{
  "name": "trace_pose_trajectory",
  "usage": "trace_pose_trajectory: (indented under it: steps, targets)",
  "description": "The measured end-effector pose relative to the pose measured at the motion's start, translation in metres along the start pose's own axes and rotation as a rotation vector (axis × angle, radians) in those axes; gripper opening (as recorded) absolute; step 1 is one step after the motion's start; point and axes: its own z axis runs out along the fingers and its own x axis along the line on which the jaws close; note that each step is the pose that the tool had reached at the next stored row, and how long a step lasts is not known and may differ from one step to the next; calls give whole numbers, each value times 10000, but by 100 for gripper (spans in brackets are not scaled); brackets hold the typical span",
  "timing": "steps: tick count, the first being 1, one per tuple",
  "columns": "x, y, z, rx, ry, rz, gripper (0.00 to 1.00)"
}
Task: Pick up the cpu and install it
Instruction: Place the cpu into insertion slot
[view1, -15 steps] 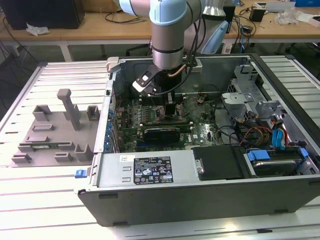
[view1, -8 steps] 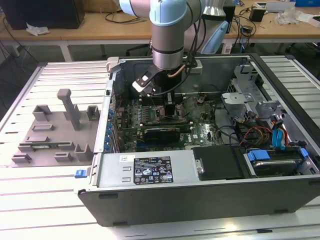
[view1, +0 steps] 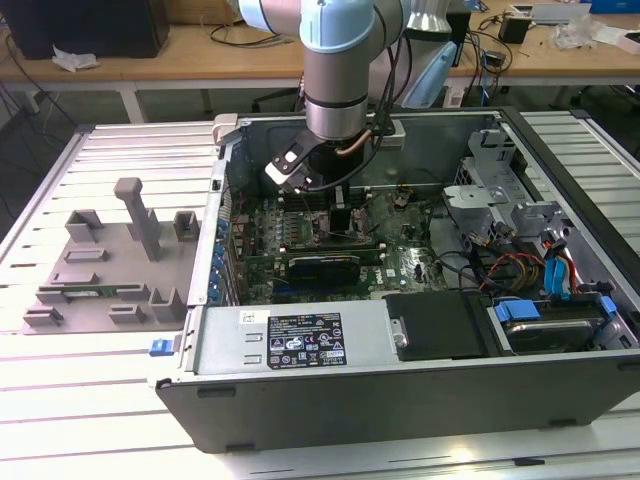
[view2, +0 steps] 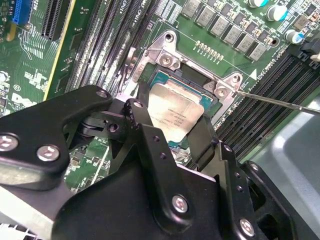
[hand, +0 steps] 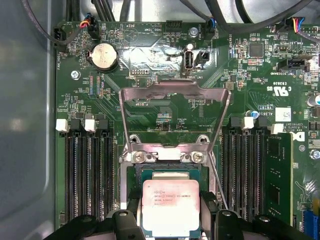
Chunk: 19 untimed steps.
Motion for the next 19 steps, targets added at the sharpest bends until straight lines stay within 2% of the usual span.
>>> trace_pose_trajectory:
  steps: [4, 5, 7, 9, 13, 17, 19]
  targets:
    - [1, 1, 1, -2, 2, -1, 55]
    - [1, 2, 2, -2, 2, -1, 62]
    - [0, 2, 1, 0, 0, -1, 62]
    - [-1, 3, -39, -1, 1, 0, 62]
    - [-3, 7, -170, -1, 1, 0, 62]
    - [-3, 8, -184, -2, 1, -1, 62]
    - [-3, 7, -185, 0, 1, -1, 47]
